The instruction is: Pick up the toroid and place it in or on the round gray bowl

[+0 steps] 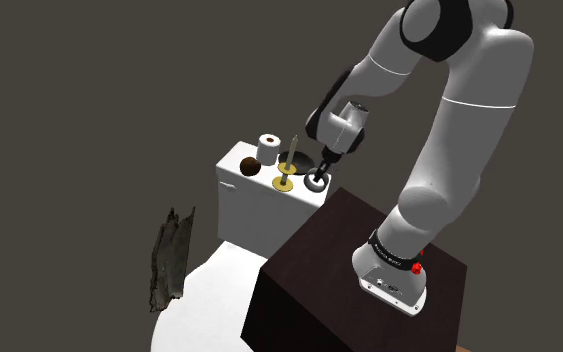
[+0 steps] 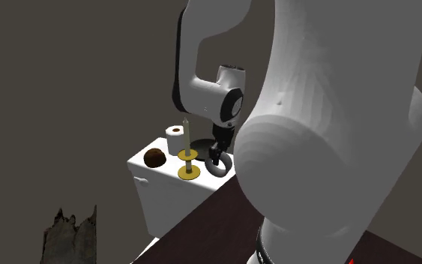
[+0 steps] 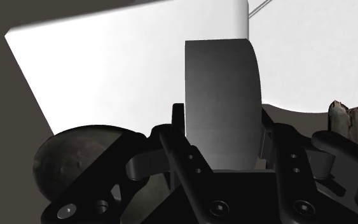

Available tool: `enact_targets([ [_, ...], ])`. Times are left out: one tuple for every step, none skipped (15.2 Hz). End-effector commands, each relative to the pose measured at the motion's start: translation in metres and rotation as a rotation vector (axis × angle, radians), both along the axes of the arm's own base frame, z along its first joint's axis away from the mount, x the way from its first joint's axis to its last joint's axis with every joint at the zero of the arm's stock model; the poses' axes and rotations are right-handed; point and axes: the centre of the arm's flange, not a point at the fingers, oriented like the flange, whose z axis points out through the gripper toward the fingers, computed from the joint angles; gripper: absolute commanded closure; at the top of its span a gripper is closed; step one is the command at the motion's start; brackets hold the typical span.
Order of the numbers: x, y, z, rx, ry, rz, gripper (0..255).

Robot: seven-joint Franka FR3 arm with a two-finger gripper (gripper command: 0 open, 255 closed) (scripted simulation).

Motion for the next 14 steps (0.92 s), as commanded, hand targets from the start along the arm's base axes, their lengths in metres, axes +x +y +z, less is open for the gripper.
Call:
enact_targets([
  [0.0,-0.001,0.011,0.0,0.001,0.0,255],
  [0.0,-0.001,0.016,0.0,0.001,0.0,255],
  [0.0,-0.001,0.021,0.0,0.001,0.0,255],
  [0.0,-0.001,0.027,0.0,0.001,0.0,255],
  [0.0,-0.001,0.032,0.0,0.001,0.0,255],
  [0.0,-0.001,0.037,0.0,0.001,0.0,255],
  [0.0,-0.001,0.042,0.0,0.001,0.0,255],
  [0.0,-0.001,0.048,0.0,0.001,0.0,255],
  [0.0,-0.001,0.053,0.0,0.001,0.0,255],
  [0.0,-0.001,0.058,0.0,0.001,0.0,255],
  [0.0,-0.001,0.064,0.0,0.001,0.0,255],
  [0.0,-0.001,0.069,0.0,0.001,0.0,255],
  [0.0,-0.001,0.074,0.0,0.001,0.0,255],
  [0.0,-0.001,0.079,0.0,0.001,0.0,255],
])
